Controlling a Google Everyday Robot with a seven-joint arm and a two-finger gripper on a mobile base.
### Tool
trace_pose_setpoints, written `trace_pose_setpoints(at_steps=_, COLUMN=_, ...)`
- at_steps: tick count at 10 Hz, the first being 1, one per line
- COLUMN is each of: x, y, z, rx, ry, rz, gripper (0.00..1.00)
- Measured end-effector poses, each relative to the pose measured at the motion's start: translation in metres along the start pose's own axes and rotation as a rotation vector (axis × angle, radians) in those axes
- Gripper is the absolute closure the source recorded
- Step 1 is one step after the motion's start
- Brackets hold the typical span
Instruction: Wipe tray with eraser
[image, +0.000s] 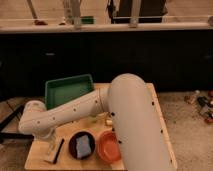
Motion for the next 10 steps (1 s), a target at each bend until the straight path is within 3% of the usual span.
trace_pose_setpoints(at_steps=3, x=-0.001, y=-0.005, z=-0.005, rx=-0.002, ry=0.008, rz=-0.016, gripper=0.47)
trace_pose_setpoints(at_steps=6, x=-0.008, y=-0.011, z=-0.012, rx=-0.014, ry=0.022, rz=-0.050, gripper=0.24)
trace_pose_setpoints(at_steps=10, x=-0.008, y=-0.010, z=-0.013, rx=-0.018, ry=0.019, rz=-0.059, gripper=0.23)
